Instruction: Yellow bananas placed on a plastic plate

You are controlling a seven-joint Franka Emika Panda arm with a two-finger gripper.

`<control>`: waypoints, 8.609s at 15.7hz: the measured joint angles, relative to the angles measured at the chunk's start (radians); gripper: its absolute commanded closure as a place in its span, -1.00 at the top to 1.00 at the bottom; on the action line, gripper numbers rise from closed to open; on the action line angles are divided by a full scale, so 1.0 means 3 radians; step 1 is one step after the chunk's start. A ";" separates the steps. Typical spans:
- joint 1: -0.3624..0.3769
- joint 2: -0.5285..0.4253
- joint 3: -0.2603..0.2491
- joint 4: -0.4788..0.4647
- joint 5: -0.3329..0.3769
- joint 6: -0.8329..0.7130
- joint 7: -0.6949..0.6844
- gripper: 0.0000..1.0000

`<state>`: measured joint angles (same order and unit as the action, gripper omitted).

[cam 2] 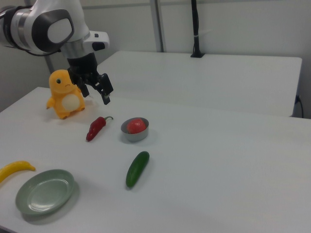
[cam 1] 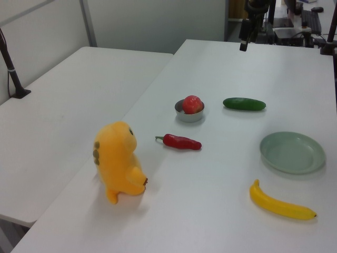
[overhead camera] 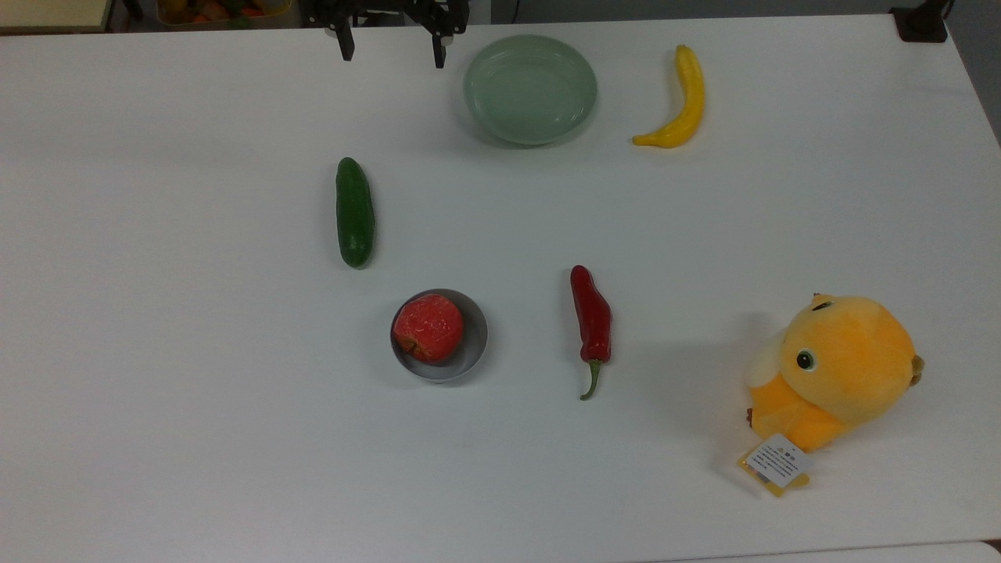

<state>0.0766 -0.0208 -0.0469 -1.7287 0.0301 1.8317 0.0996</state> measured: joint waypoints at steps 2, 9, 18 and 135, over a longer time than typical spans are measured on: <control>0.0000 0.0000 0.0000 0.0000 0.0000 0.0000 0.0002 1.00; -0.0002 0.0000 -0.0001 0.0000 0.0000 0.0000 0.0004 1.00; -0.0002 0.0001 -0.0001 0.0000 0.0000 0.0006 0.0004 1.00; 0.0740 -0.0194 0.0082 -0.1102 -0.0161 0.0589 0.1134 1.00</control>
<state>0.2987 -0.0790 -0.0224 -2.0593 -0.0181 2.0085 0.4399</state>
